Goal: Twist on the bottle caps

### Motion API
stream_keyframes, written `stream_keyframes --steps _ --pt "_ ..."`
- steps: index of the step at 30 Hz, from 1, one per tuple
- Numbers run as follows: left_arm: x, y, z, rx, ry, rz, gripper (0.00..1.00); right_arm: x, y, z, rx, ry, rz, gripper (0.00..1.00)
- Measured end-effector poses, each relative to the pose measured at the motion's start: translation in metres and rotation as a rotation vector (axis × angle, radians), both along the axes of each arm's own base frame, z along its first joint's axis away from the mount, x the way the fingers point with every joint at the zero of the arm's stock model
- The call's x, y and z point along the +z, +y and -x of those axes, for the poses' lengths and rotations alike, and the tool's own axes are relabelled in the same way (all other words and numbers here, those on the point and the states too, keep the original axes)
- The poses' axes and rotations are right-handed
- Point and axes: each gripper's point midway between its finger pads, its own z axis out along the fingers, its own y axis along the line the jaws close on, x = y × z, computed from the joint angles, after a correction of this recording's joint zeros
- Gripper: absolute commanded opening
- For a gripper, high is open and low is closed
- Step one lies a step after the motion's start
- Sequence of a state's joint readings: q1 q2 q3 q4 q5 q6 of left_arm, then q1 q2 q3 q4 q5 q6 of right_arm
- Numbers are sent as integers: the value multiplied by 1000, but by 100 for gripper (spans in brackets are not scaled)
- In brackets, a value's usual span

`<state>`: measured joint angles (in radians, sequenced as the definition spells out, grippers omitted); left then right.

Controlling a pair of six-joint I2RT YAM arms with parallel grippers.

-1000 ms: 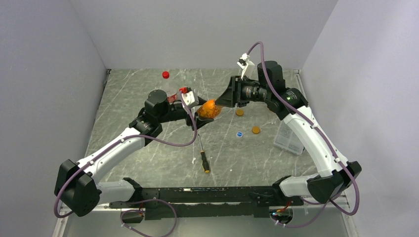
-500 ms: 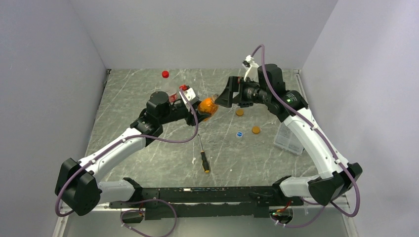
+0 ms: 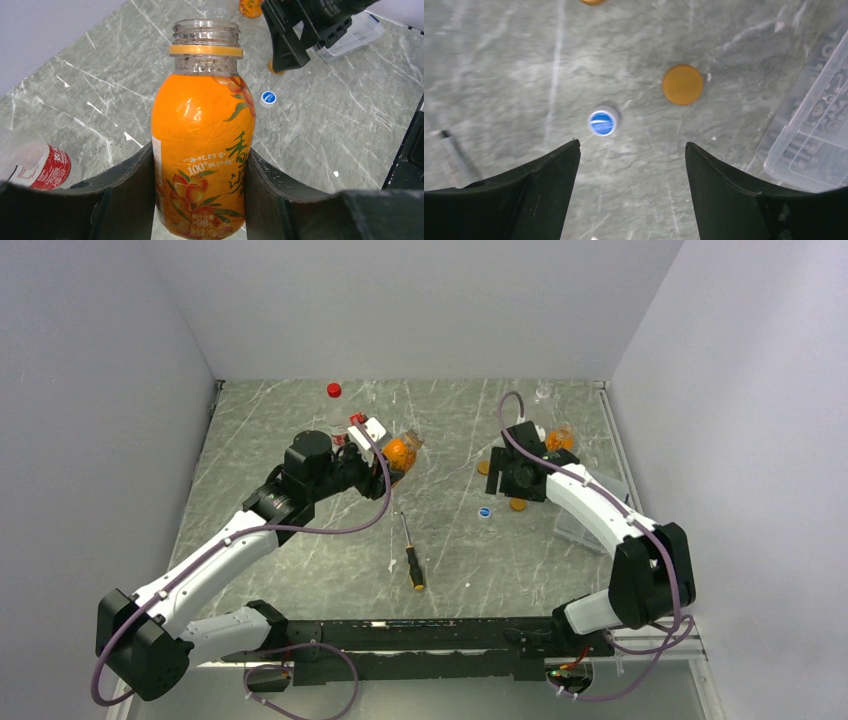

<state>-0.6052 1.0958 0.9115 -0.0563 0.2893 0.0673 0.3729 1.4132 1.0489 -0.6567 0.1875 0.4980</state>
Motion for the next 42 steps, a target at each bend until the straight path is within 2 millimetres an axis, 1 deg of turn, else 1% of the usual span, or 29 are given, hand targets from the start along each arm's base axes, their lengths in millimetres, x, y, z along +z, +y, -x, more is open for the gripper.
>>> stream_keyframes --steps 1,3,5,7,14,19,22,26,31,36,39,42 --pt "0 1 1 -1 5 -4 31 -12 -5 2 -15 17 15 72" --pt "-1 1 2 -1 12 -9 31 -30 -14 6 -44 44 30 69" --pt "-3 2 3 -3 21 -15 31 -42 -22 9 -71 59 35 67" --pt "-4 2 4 -5 24 -16 31 -49 -26 8 -86 59 34 65" --pt "-7 2 5 -9 34 -25 31 -67 -28 -11 -106 33 30 62" --pt "-11 3 7 -10 46 -37 31 -81 -40 -14 -136 47 29 61" --pt "-13 4 8 -11 51 -47 31 -84 -44 -16 -148 46 26 58" --pt "-14 5 8 -13 50 -53 30 -88 -43 -18 -141 42 23 54" --pt "-6 4 7 -14 38 -44 30 -94 -41 -21 -128 47 21 45" --pt "-2 1 7 -30 29 -41 30 -94 -40 -22 -115 40 18 31" --pt "-3 -2 12 -74 31 -52 29 -92 -37 -20 -95 45 5 27" --pt "-5 -8 22 -149 41 -68 28 -81 -25 -14 -49 50 -55 22"
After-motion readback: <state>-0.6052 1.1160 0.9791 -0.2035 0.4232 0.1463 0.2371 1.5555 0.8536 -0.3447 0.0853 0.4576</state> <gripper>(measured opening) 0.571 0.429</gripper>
